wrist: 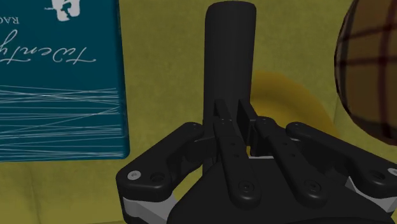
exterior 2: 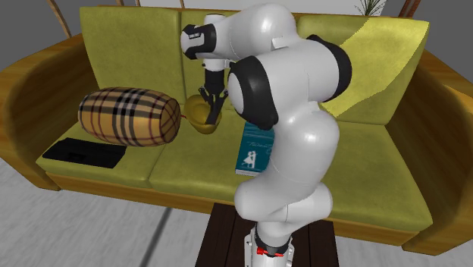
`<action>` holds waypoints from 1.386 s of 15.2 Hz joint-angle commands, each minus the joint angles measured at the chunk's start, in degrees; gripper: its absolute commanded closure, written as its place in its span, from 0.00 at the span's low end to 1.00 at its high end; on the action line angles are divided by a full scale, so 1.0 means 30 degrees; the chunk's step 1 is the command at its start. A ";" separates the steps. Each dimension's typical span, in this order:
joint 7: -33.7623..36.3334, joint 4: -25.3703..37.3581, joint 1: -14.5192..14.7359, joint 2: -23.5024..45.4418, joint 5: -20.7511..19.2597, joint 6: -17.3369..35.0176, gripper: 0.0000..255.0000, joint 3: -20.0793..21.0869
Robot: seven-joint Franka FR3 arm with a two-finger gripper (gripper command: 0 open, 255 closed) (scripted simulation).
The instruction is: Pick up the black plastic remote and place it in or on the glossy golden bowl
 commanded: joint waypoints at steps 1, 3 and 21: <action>0.0613 0.1871 0.0089 0.1785 -0.0583 -0.0106 1.00 0.0241; 0.1176 0.3721 0.0288 0.3461 -0.1179 -0.0332 1.00 0.0393; 0.2817 1.0588 0.1928 1.0736 -0.3691 -0.0211 1.00 0.0278</action>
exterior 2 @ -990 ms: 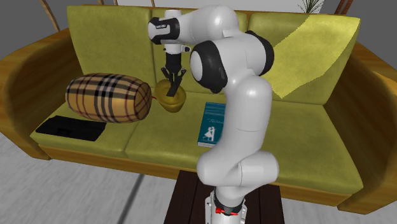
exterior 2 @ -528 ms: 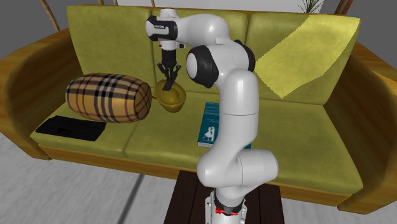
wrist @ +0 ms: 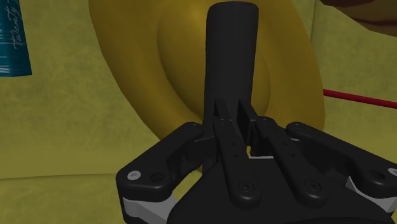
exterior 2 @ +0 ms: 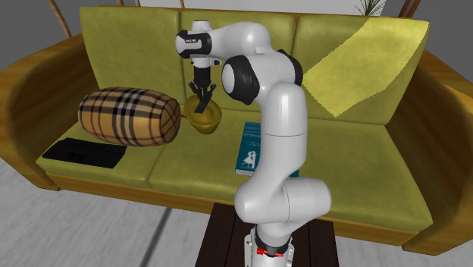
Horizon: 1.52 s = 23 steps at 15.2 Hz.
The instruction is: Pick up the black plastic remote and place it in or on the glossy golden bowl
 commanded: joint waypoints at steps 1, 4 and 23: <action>-0.0045 -0.0504 -0.0026 0.0072 -0.0018 0.0513 1.00 -0.0023; -0.0044 -0.0505 -0.0027 0.0072 -0.0019 0.0513 1.00 -0.0022; -0.0003 0.2431 0.0111 0.0415 -0.0112 -0.2082 0.00 -0.0038</action>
